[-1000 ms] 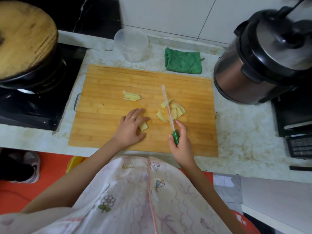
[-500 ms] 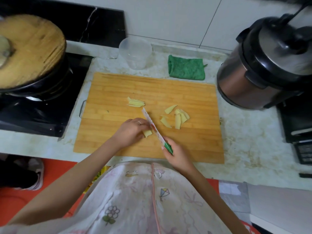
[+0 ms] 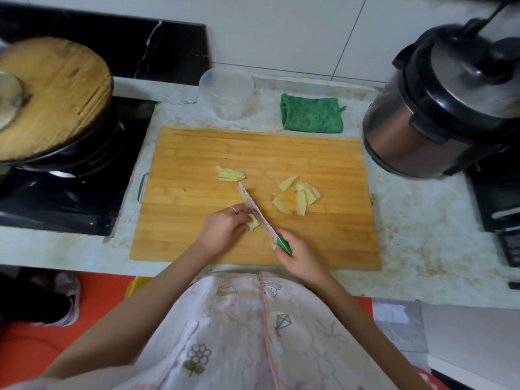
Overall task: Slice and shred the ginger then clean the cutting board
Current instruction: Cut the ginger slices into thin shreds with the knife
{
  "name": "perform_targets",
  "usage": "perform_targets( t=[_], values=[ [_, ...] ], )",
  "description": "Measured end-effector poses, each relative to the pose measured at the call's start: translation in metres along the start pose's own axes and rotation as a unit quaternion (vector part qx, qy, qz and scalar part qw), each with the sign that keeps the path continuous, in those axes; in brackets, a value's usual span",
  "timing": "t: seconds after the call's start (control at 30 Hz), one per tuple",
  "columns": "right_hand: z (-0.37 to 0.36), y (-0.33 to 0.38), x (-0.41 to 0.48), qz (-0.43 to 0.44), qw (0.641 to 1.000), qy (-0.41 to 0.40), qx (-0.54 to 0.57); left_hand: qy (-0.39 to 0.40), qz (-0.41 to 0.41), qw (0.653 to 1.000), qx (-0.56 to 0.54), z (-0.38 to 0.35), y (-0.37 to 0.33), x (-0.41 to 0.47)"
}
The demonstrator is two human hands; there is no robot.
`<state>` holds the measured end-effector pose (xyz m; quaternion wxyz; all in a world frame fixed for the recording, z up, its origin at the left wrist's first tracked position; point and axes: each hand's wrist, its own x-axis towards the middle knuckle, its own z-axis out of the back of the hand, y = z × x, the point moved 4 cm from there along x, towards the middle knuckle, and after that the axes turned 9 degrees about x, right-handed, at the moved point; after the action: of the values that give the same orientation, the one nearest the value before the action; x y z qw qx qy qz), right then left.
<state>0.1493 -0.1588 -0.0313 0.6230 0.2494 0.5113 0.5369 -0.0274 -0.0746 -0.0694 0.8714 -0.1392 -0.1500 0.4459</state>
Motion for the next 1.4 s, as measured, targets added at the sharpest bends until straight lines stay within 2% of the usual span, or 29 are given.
perform_targets(
  t=[0.2, 0.47, 0.63, 0.8, 1.4],
  values=[
    [0.000, 0.003, 0.000, -0.005, 1.000, 0.010, 0.004, -0.037, -0.003, 0.999, -0.018, -0.003, -0.001, -0.007],
    [0.001, 0.008, -0.002, -0.008, 0.997, 0.039, -0.073, -0.111, -0.004, 0.993, 0.028, 0.002, -0.013, -0.013],
    [0.010, 0.014, 0.004, -0.001, 0.991, 0.057, -0.119, -0.118, 0.009, 0.992, 0.039, -0.002, -0.015, -0.016],
    [0.010, 0.012, 0.000, -0.005, 0.996, 0.022, -0.083, -0.112, 0.003, 0.992, 0.053, -0.003, -0.013, -0.016],
    [0.019, 0.016, 0.005, -0.007, 0.989, 0.056, -0.138, -0.155, -0.036, 0.984, 0.082, -0.009, -0.014, -0.013]
  ],
)
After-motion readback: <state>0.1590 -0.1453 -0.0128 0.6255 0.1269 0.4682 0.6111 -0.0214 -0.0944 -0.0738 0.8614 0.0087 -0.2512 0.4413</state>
